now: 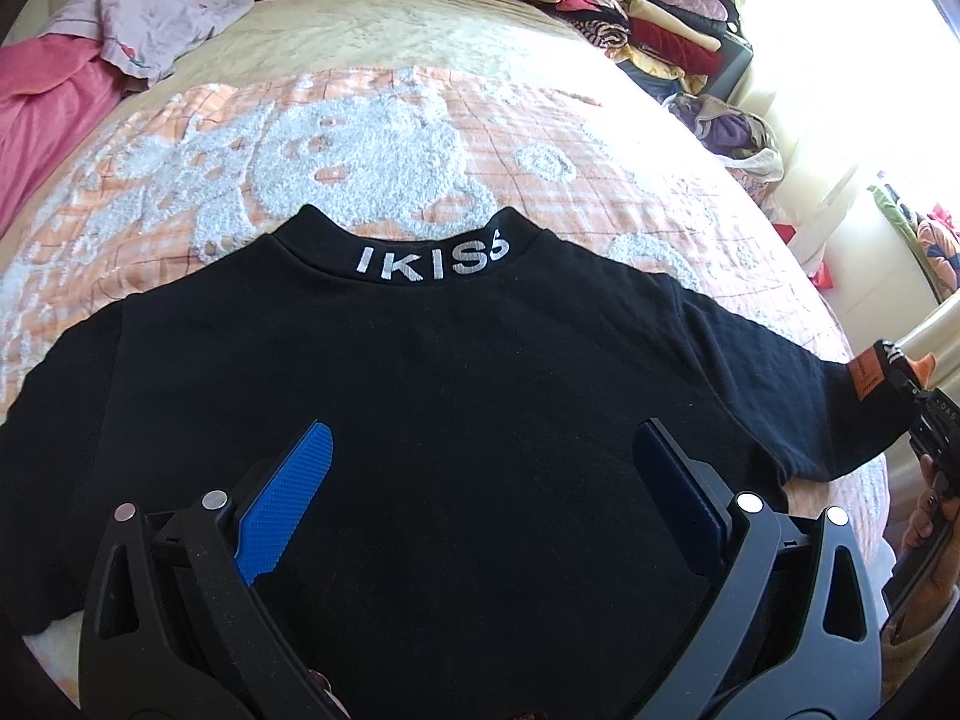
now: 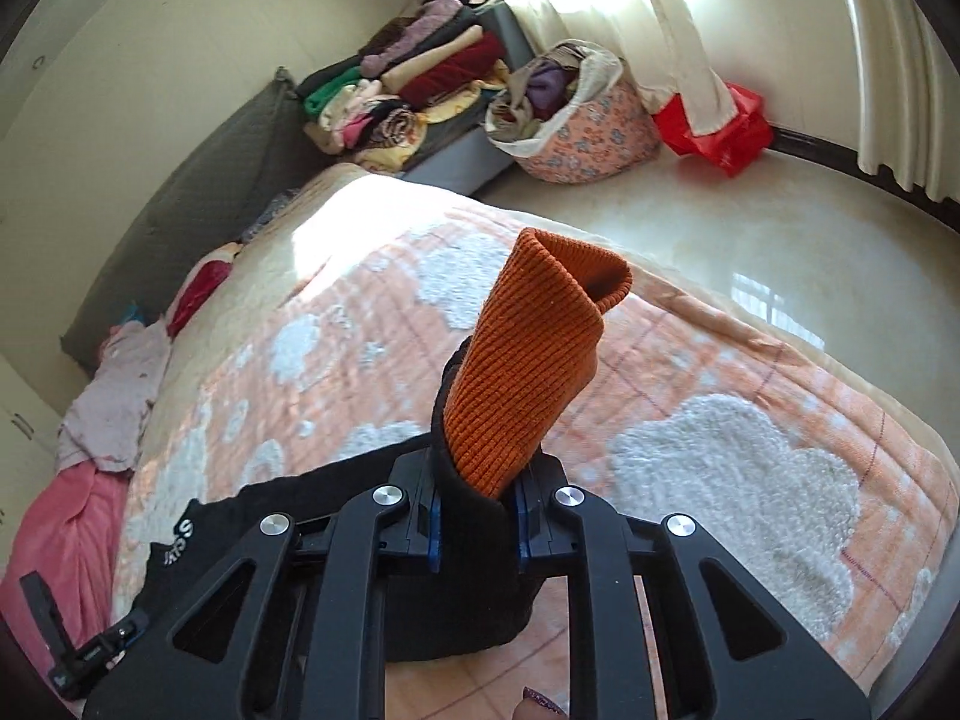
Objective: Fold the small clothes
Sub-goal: 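Grasp the orange sleeve cuff with the right tool and lift it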
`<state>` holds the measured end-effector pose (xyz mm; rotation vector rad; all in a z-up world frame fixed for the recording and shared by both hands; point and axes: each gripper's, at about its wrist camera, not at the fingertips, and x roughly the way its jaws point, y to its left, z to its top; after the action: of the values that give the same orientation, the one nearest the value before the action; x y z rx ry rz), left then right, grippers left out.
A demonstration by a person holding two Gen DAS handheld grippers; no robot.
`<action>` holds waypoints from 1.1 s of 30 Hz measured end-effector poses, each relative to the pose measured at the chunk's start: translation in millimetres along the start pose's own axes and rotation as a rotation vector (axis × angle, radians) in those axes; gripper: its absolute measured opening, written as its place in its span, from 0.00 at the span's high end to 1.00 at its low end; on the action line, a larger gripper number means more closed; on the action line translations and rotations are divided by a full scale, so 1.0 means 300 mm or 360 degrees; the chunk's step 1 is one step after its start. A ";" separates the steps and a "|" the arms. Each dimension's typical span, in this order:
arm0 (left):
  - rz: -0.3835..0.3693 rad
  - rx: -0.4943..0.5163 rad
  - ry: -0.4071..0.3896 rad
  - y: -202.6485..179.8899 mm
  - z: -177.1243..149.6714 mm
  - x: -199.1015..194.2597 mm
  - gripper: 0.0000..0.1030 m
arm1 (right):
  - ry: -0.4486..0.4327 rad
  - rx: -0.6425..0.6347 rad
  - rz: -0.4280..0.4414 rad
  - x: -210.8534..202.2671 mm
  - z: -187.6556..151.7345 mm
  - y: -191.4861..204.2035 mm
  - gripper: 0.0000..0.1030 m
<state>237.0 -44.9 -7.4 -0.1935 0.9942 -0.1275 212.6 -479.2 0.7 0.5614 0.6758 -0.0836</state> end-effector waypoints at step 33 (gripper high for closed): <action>-0.0066 -0.0158 -0.0093 0.230 -0.050 -0.201 0.08 | 0.0243 -0.0491 0.0610 -0.080 -0.280 0.874 0.85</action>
<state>193.0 32.6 18.7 -0.3072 0.9395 -0.1102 211.9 -215.5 83.8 0.3931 0.7021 0.4195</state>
